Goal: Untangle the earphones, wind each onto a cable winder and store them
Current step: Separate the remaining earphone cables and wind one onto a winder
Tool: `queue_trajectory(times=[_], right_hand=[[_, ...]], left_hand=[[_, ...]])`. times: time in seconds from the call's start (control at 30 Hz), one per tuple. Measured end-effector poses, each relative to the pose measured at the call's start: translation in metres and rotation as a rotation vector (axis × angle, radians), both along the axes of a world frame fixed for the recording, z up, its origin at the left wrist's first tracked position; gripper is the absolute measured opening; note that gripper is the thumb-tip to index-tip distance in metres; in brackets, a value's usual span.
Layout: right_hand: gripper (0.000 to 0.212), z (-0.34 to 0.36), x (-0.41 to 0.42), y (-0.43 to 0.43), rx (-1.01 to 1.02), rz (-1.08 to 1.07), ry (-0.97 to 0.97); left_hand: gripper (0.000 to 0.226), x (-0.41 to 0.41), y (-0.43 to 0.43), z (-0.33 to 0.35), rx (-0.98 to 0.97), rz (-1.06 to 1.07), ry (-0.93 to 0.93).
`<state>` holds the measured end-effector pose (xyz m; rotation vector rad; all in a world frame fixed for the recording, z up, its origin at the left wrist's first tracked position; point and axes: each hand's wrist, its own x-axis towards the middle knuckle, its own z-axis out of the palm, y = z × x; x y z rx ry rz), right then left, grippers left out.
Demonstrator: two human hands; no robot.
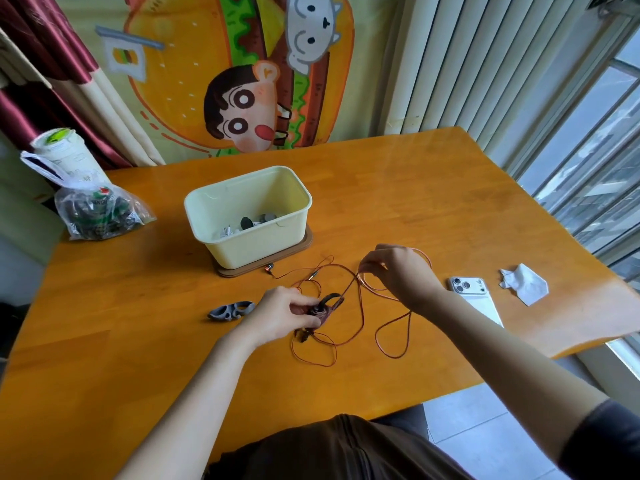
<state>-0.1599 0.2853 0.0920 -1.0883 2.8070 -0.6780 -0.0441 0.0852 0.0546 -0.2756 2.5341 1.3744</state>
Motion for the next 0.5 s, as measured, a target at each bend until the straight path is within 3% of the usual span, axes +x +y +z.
queue_trajectory(times=[0.1,0.2,0.4,0.5], right_hand=[[0.016,-0.005,-0.005,0.003,-0.065,-0.087,-0.077],[0.018,-0.011,-0.003,0.003,-0.116,-0.133,-0.137],[0.023,-0.025,0.03,-0.017,-0.196,-0.151,-0.251],[0.024,-0.031,0.052,-0.032,-0.183,-0.105,-0.261]], left_hand=[[0.042,0.003,0.001,0.006,0.389,0.044,0.04],[0.027,0.004,0.007,0.011,0.641,0.085,0.085],[0.034,-0.007,0.024,0.022,1.014,0.242,0.193],[0.026,-0.017,0.027,0.031,1.069,0.435,0.283]])
